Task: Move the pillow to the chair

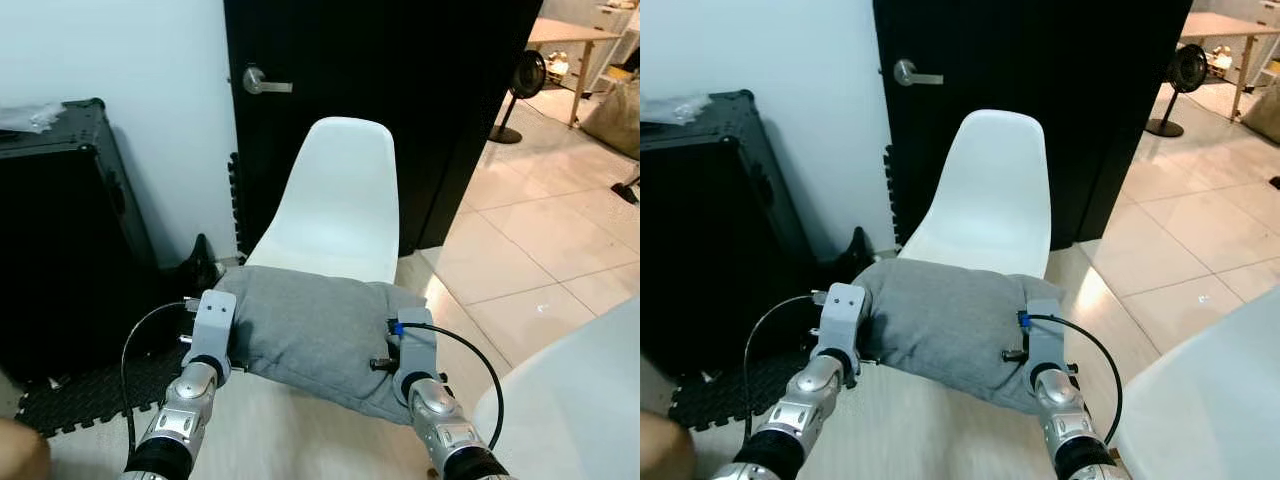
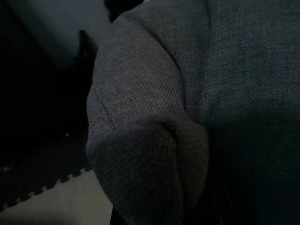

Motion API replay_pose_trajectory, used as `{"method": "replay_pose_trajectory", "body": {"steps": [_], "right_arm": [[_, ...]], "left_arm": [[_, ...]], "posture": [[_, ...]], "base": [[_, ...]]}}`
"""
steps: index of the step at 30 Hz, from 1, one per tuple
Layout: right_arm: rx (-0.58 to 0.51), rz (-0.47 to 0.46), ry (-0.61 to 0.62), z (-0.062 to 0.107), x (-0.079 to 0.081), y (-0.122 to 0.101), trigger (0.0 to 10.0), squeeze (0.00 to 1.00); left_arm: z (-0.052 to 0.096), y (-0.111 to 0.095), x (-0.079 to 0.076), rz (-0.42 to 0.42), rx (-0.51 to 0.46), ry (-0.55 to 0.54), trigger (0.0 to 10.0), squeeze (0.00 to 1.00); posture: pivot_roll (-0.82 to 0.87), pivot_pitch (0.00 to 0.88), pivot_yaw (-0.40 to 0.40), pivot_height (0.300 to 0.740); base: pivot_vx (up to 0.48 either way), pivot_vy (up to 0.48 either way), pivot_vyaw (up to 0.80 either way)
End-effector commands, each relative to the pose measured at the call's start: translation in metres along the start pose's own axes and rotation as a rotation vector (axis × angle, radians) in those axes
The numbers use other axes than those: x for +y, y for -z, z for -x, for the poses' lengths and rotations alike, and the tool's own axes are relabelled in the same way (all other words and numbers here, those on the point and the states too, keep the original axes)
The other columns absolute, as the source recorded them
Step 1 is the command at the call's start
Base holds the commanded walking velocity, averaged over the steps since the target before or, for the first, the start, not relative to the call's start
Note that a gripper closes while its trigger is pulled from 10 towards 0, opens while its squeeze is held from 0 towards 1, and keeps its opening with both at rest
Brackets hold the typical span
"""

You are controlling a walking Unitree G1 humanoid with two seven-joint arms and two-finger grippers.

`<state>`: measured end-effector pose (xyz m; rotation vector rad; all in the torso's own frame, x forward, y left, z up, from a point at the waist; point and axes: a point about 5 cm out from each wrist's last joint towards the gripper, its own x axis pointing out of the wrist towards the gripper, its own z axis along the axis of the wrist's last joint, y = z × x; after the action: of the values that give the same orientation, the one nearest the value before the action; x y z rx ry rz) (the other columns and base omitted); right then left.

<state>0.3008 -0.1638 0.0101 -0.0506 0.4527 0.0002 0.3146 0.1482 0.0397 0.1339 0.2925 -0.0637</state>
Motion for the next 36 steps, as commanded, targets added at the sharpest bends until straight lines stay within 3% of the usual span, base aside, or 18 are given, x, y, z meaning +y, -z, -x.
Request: {"method": "replay_pose_trajectory", "body": {"steps": [1,13,21,36], "right_arm": [[-0.060,0.004,-0.019,-0.0030,0.0082,-0.0133,10.0,0.00],[-0.038,-0.016,0.013,-0.0039,0.0055,-0.0112,10.0,0.00],[-0.044,-0.028,0.027,-0.0043,0.0027,-0.0129,10.0,0.00],[-0.028,-0.021,0.008,-0.0030,0.0073,-0.0076,10.0,0.00]], "left_arm": [[0.0004,-0.0018,0.0061,-0.001,-0.011,-0.014,10.0,0.00],[-0.0008,-0.0045,0.0096,-0.018,-0.015,-0.006,10.0,0.00],[-0.0023,-0.0074,0.0073,-0.020,-0.020,0.008,10.0,0.00],[-0.0011,-0.0061,0.0090,-0.029,-0.017,0.013,10.0,0.00]], "posture": [[0.00,0.045,-0.022,0.740],[0.01,0.035,0.000,0.740],[0.00,0.041,0.004,0.740],[0.00,0.039,0.006,0.740]], "base": [[0.277,0.000,0.00],[0.301,0.000,0.00],[0.304,0.000,-0.78],[0.302,0.000,-0.05]]}}
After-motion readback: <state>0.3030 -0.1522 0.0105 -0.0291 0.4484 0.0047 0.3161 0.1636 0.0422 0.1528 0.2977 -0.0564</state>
